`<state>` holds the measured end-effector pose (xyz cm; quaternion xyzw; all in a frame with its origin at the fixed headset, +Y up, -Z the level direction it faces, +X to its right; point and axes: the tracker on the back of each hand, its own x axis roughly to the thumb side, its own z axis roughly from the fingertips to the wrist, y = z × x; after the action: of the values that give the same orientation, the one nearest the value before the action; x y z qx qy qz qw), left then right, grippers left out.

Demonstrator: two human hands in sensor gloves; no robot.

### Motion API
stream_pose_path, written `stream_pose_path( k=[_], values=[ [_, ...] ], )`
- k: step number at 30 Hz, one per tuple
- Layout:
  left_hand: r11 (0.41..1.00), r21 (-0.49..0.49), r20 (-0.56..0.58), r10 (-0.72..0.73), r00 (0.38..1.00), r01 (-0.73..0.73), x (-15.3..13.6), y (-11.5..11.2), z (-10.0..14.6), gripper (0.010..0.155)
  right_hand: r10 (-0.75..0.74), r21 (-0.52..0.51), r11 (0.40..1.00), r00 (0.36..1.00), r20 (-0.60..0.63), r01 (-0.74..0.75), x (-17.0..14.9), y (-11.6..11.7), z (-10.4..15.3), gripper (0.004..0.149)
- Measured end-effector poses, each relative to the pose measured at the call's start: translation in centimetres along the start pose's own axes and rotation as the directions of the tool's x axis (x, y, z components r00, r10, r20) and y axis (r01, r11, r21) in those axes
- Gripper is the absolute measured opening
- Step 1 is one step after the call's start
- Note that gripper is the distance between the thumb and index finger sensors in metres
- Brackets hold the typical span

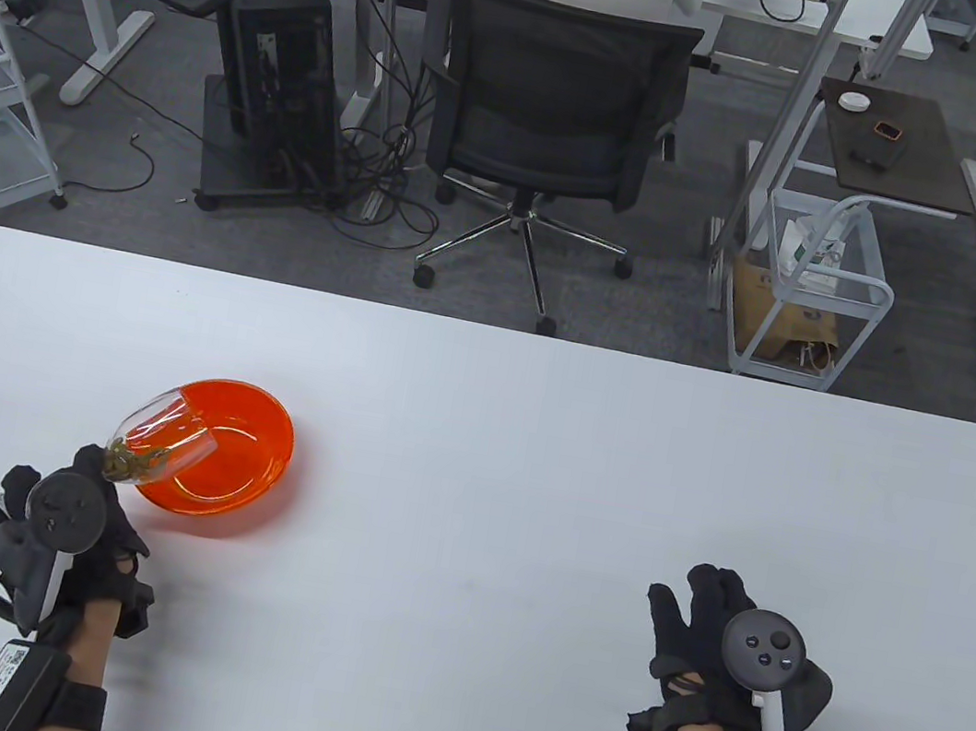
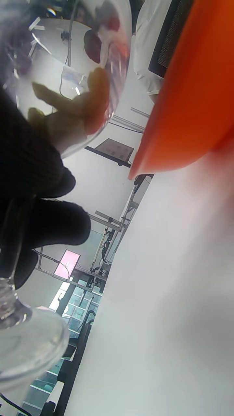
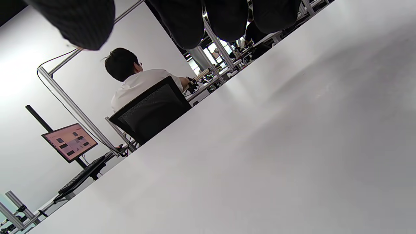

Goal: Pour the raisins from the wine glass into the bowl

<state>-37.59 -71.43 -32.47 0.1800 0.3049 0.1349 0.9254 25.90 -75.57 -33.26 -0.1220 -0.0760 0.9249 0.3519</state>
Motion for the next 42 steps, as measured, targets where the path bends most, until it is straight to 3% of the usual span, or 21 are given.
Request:
stream_pose_path(
  k=[42],
  values=[
    [0.988, 0.072, 0.054, -0.138, 0.989, 0.134, 1.3, 0.0, 0.3, 0.049, 0.005, 0.006, 1.0, 1.0, -0.01, -0.005, 0.0, 0.0, 0.0, 0.072]
  ],
)
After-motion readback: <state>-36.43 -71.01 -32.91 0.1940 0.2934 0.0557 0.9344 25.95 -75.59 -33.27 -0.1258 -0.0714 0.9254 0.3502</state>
